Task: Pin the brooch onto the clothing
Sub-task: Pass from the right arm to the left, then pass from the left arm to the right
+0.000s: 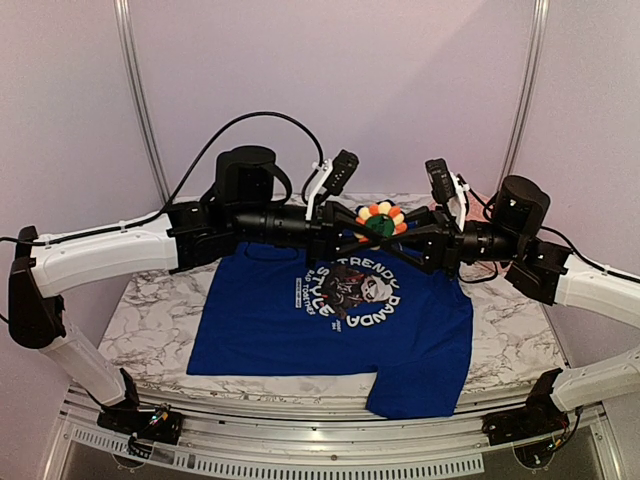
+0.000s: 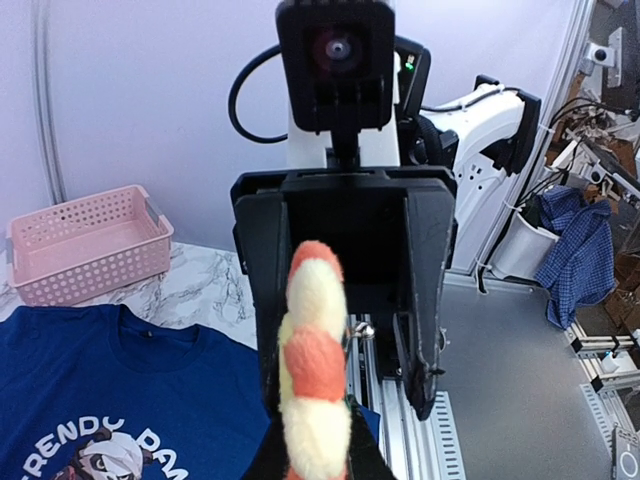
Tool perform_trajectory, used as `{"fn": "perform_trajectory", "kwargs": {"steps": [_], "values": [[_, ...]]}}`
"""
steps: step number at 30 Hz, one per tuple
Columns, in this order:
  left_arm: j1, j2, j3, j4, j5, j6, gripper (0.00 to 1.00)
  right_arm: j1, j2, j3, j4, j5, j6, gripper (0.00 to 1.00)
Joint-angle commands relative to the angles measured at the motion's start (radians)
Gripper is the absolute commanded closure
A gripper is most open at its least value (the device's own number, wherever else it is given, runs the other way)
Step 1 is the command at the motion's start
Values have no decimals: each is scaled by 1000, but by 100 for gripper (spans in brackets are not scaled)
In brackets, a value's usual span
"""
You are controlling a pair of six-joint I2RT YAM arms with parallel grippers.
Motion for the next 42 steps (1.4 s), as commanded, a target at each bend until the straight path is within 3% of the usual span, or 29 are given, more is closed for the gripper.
{"fn": "perform_trajectory", "kwargs": {"steps": [1,11,18,28,34,42], "values": [[9,-6,-13,16,12,5,100,0,-30,21,-63,32,-44,69],[4,-11,-18,10,15,15,100,-1,-12,19,-11,49,-33,93],[12,-27,-31,17,21,25,100,-7,-16,11,-17,68,-25,100],[35,-54,-48,9,31,47,67,-19,-28,5,-35,75,-21,100],[37,-67,-51,-4,30,77,53,-22,-28,10,-42,75,-22,100],[19,-23,8,27,-24,45,44,-23,-8,21,-18,56,-14,100]]}}
